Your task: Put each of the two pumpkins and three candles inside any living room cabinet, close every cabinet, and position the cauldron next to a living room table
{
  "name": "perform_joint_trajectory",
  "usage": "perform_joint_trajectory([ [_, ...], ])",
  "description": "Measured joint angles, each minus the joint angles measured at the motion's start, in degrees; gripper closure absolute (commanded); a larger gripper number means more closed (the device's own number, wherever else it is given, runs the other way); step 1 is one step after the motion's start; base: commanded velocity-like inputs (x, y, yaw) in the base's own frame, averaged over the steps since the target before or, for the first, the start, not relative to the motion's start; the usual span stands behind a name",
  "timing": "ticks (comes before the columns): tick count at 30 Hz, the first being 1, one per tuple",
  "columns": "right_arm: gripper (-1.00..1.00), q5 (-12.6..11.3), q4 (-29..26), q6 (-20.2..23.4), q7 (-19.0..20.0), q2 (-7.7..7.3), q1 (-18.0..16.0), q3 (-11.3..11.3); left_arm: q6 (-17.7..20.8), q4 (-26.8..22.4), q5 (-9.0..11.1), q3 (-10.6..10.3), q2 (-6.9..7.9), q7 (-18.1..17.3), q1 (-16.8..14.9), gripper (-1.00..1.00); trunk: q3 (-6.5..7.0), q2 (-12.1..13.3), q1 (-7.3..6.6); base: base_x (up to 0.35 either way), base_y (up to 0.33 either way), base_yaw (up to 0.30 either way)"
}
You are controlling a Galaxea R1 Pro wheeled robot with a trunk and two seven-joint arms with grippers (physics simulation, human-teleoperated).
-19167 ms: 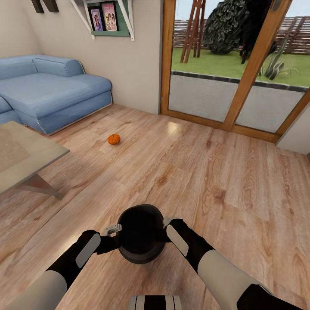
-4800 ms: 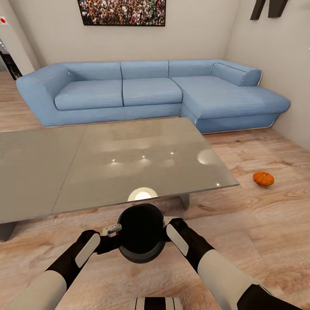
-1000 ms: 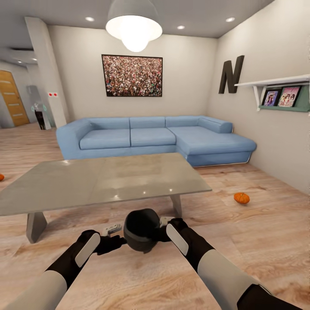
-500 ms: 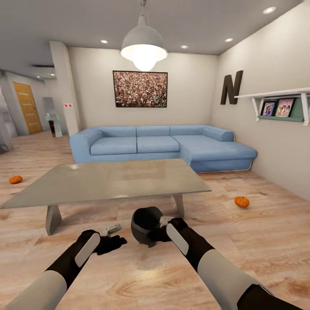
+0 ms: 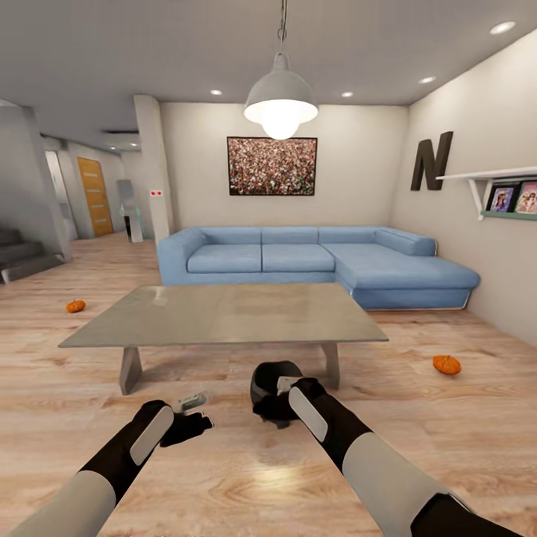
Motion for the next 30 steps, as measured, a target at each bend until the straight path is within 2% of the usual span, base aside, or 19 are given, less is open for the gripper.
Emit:
perform_joint_trajectory([
  [9,-1.0,-0.2,0.2,-0.2,0.1,0.0,0.0,0.2,-0.7,0.6,0.0,0.1,0.07,0.8,0.3,-1.0,1.07,3.6,-1.98,-0.002,0.0,0.201],
  [13,-1.0,0.2,0.5,-0.7,0.2,0.0,0.1,0.2,-1.2,0.7,-0.2,0.0,0.09,0.6,0.7,-1.0,0.79,3.6,-1.98,0.0,0.0,0.188],
  [21,-1.0,0.5,0.8,-9.6,0.2,0.0,0.7,0.4,-10.7,4.3,-0.2,-0.6,-0.16,0.5,4.1,-1.0,0.22,3.6,-1.98,-0.003,0.0,0.187],
  [26,-1.0,0.7,1.0,-10.4,0.2,0.0,0.7,0.4,-13.2,8.4,-0.4,-1.8,-2.0,0.4,4.3,-1.0,-0.13,3.6,-1.96,-0.151,0.088,0.201],
  [30,-1.0,0.7,1.2,-11.8,0.0,-0.27,0.8,0.4,-16.2,10.1,-0.3,-2.0,-2.39,0.4,4.4,-1.0,-0.37,3.6,-1.97,-0.134,0.083,0.234],
])
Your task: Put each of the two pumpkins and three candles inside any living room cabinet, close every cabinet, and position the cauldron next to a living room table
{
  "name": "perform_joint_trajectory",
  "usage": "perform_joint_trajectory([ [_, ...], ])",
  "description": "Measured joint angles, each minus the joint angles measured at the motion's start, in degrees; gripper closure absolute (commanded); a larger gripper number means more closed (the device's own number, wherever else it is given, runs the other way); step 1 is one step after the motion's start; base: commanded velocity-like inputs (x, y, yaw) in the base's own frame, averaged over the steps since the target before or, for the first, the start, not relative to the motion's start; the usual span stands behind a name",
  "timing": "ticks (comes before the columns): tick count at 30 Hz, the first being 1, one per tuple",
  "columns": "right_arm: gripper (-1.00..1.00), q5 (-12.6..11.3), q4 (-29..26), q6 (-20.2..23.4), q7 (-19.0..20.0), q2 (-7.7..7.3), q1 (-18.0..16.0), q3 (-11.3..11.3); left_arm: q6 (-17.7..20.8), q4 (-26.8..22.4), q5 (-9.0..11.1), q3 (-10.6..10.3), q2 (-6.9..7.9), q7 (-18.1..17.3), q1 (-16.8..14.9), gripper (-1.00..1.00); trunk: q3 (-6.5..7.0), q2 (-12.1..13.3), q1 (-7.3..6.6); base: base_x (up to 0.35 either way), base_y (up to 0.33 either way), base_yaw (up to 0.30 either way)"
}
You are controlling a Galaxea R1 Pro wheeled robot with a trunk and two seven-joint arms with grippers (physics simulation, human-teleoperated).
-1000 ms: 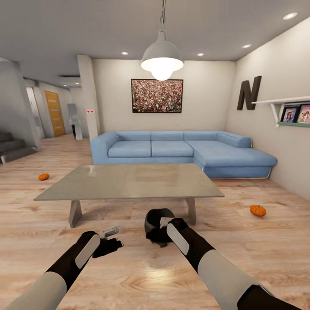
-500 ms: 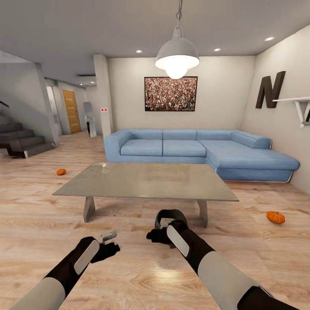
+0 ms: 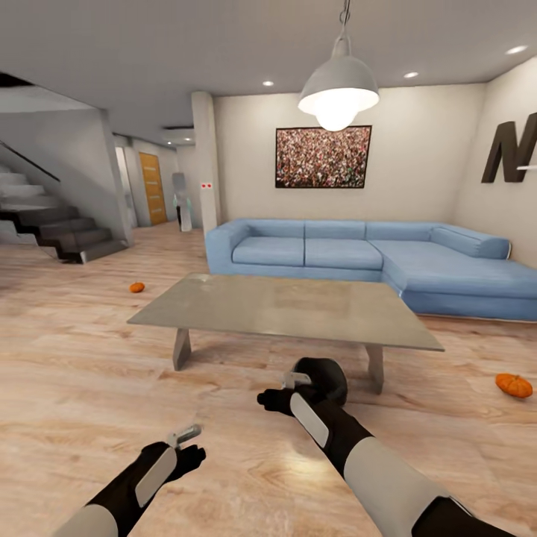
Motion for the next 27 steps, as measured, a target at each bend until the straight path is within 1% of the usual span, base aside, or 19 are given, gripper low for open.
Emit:
perform_joint_trajectory([
  [4,-1.0,0.1,2.2,-2.3,-0.1,-0.03,0.0,0.0,-0.8,1.5,0.0,-0.1,-0.12,0.0,0.0,-1.0,-0.22,0.0,-0.01,-0.044,0.02,0.243],
  [8,-1.0,0.1,3.9,-3.8,-0.2,-0.02,0.1,0.0,-1.0,1.9,0.0,-0.3,-0.16,0.0,0.1,-1.0,-0.43,0.0,-0.01,-0.008,0.004,0.246],
  [11,-1.0,0.1,4.2,-4.1,-0.1,-0.01,0.1,0.0,-1.2,1.9,0.0,-0.3,-0.16,0.0,0.1,-1.0,-0.58,0.0,-0.01,-0.001,0.001,0.246],
  [14,-1.0,0.2,4.3,-4.2,-0.1,-0.01,0.0,0.0,-2.4,2.0,0.0,-1.0,-0.17,0.0,0.1,-1.0,-0.74,0.0,-0.01,0.0,0.0,0.246],
  [17,-1.0,0.2,4.4,-4.2,0.0,-0.01,0.1,0.0,-2.8,2.0,0.1,-1.3,-0.17,0.0,0.1,-1.0,-0.9,0.0,-0.01,0.0,0.0,0.246],
  [27,-1.0,0.2,4.5,-4.3,0.2,-0.02,0.1,0.0,-3.1,3.2,0.0,-1.4,-0.16,0.0,0.1,-1.0,-1.42,0.0,-0.01,0.0,0.0,0.246],
])
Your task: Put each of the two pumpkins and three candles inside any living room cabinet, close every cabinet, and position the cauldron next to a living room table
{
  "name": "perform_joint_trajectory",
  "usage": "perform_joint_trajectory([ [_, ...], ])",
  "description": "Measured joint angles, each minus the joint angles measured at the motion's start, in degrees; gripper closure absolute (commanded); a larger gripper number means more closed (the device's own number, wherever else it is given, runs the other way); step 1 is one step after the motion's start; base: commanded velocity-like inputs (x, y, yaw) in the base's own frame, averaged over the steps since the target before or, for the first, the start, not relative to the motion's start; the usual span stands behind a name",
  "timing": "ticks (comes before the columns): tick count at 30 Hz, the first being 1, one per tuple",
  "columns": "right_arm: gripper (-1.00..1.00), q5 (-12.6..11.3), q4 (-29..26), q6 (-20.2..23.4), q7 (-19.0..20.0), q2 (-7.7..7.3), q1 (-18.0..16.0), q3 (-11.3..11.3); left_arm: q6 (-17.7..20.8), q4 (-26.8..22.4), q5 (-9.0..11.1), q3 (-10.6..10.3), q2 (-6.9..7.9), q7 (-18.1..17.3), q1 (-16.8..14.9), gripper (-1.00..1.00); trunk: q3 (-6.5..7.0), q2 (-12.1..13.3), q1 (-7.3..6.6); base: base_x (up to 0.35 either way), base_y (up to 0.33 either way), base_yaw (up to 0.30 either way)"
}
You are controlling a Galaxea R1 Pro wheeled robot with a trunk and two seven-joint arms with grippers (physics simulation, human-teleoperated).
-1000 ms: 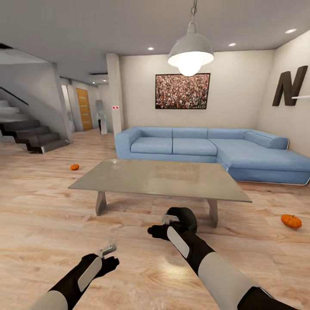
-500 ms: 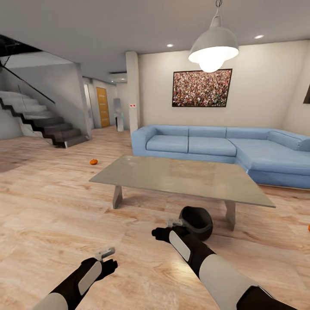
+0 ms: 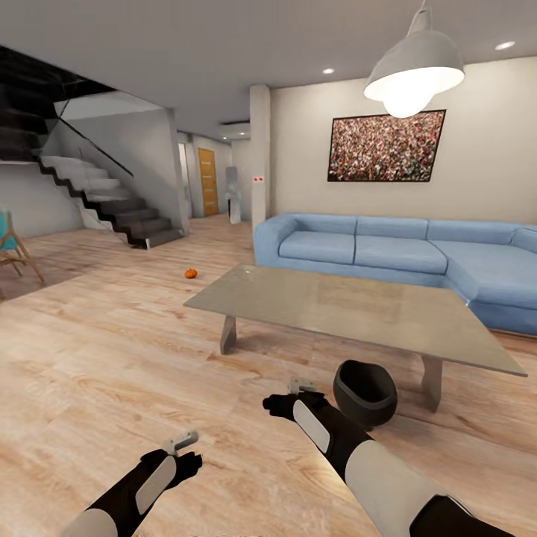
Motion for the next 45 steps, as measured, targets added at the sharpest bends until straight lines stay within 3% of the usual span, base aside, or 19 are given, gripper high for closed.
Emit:
perform_joint_trajectory([
  [17,-1.0,-0.1,2.2,-4.6,-0.2,0.01,0.0,0.0,0.0,0.1,0.3,0.0,-0.03,0.1,0.0,-1.0,-0.91,0.0,0.0,0.0,0.0,0.24],
  [45,-1.0,-0.1,2.2,-5.0,0.0,0.01,0.0,0.0,-0.1,0.8,0.1,0.0,0.0,0.1,0.0,-1.0,-3.01,0.0,0.0,0.0,0.0,0.163],
])
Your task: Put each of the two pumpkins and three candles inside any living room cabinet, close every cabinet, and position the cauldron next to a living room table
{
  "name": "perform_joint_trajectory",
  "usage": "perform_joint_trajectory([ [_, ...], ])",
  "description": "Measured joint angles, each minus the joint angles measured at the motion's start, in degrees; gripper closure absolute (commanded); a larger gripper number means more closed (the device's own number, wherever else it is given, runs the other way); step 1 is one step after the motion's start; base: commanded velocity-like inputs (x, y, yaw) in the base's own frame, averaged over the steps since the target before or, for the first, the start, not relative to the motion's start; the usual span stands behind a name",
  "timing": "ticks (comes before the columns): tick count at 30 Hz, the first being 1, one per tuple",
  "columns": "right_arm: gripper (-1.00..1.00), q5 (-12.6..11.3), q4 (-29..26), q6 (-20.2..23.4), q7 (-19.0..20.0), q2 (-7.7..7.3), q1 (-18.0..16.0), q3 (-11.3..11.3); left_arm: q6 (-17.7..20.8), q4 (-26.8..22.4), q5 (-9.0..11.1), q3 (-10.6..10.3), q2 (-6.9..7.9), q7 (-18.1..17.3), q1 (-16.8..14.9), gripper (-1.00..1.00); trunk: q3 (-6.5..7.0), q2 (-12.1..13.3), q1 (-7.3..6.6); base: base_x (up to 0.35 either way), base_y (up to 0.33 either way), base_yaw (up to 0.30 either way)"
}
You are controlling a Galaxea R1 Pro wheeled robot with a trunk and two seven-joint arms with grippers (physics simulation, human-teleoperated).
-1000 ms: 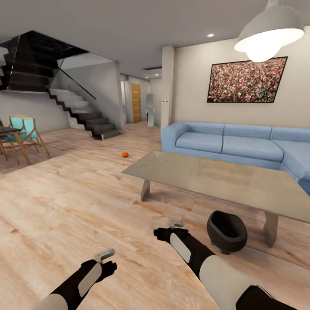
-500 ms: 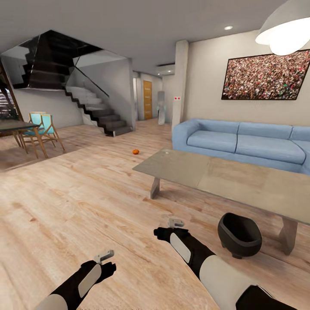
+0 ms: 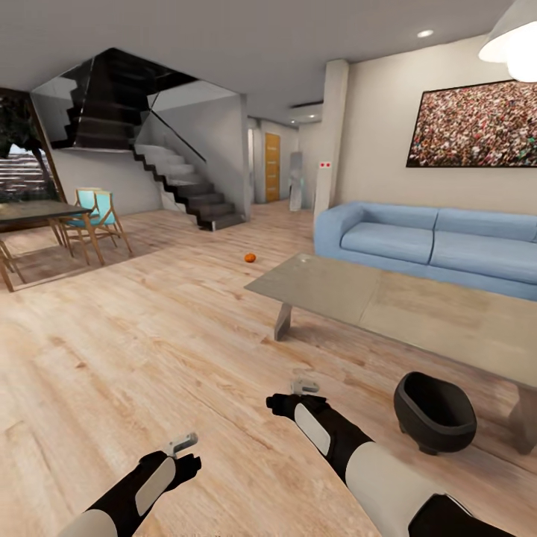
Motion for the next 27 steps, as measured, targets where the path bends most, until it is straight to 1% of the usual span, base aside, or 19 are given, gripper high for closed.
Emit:
perform_joint_trajectory([
  [21,-1.0,0.1,0.6,-0.6,0.1,-0.04,0.0,0.1,0.0,0.0,0.2,0.1,0.03,0.0,0.0,-1.0,-1.62,0.0,0.0,0.0,0.0,0.168],
  [24,-1.0,-0.1,0.8,-1.3,0.2,-0.07,0.0,0.7,0.0,0.0,0.4,0.1,0.07,0.0,0.0,-1.0,-1.85,0.0,0.0,0.035,0.021,0.167],
  [27,-1.0,-0.1,0.8,-1.6,0.2,-0.09,0.2,1.4,0.0,0.0,0.5,0.1,0.08,0.0,0.0,-1.0,-2.02,0.0,-0.02,0.165,0.107,0.093],
])
